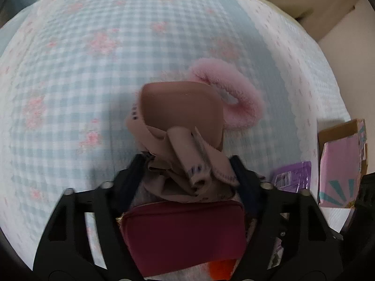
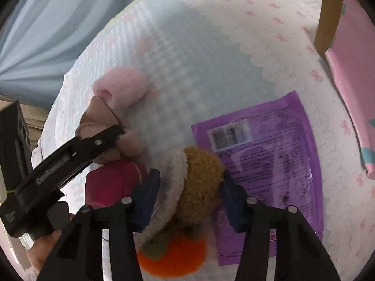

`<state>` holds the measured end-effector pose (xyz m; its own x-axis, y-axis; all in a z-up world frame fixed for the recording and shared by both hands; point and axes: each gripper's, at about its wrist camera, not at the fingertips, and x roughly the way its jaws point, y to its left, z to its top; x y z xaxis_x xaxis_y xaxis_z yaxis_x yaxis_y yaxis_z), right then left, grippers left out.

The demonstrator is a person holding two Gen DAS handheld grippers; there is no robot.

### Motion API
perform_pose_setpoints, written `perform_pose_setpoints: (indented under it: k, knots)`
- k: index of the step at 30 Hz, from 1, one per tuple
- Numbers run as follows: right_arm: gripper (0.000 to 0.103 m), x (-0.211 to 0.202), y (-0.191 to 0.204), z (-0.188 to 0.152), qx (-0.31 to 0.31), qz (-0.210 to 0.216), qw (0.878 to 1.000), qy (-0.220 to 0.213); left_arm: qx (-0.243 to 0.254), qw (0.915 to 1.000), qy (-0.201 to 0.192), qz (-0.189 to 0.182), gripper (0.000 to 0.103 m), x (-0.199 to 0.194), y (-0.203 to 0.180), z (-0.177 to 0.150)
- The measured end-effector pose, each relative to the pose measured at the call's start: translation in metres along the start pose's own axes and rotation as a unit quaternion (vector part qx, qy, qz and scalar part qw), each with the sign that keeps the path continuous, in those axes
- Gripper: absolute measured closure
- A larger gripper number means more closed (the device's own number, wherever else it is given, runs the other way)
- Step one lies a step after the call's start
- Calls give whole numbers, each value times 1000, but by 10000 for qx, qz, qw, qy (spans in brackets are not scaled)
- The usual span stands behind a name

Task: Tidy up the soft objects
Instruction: 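Grasp the beige glove with the left tool while the right tool grasps the brown fuzzy piece, then carry the beige glove and brown fuzzy piece over the box with both tools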

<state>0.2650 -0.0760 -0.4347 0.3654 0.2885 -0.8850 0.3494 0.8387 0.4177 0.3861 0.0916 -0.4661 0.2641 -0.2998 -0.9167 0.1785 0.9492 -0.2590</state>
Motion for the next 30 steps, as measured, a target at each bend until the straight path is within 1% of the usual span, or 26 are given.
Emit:
perform_pose_setpoints:
  k: [2,3,4,5,8,11,14,22,25,27,30]
  knots:
    - [60,1,2,-2,-2,-25,10000,-21,70,10000,-20,42,55,2,-5,0]
    - [63,0,3,-2,-25,-42,10000,-35,99,9999,-39,58,58,2,-6,0]
    - [63,1,4,-1,-34,-35,10000,-46,111,9999,-49,41,66,2,-6,0]
    - [65,0,4,0,-39,-22,10000,-51,100,9999,-53,16,71,2,-6,1]
    - [67,2,6,1,-62,19,10000,-74,110,9999,-122,-8,77,-1,-7,0]
    - [69,1,8,3,-160,28,9998,-119,166,9995,-241,73,80,-10,-6,-2]
    - [70,-1,12,4,-231,56,9995,-195,127,9992,-370,88,80,-22,-2,-1]
    - [70,-25,17,10,-361,133,9982,-468,26,9970,-755,138,81,-62,3,1]
    - [70,-39,20,14,-419,193,9972,-586,-11,9959,-889,160,81,-78,-3,2]
    - [73,-49,22,14,-487,212,9964,-657,-45,9951,-978,166,81,-91,-7,2]
    - [74,-66,27,16,-571,279,9952,-738,-72,9933,-1133,212,81,-117,-17,-1]
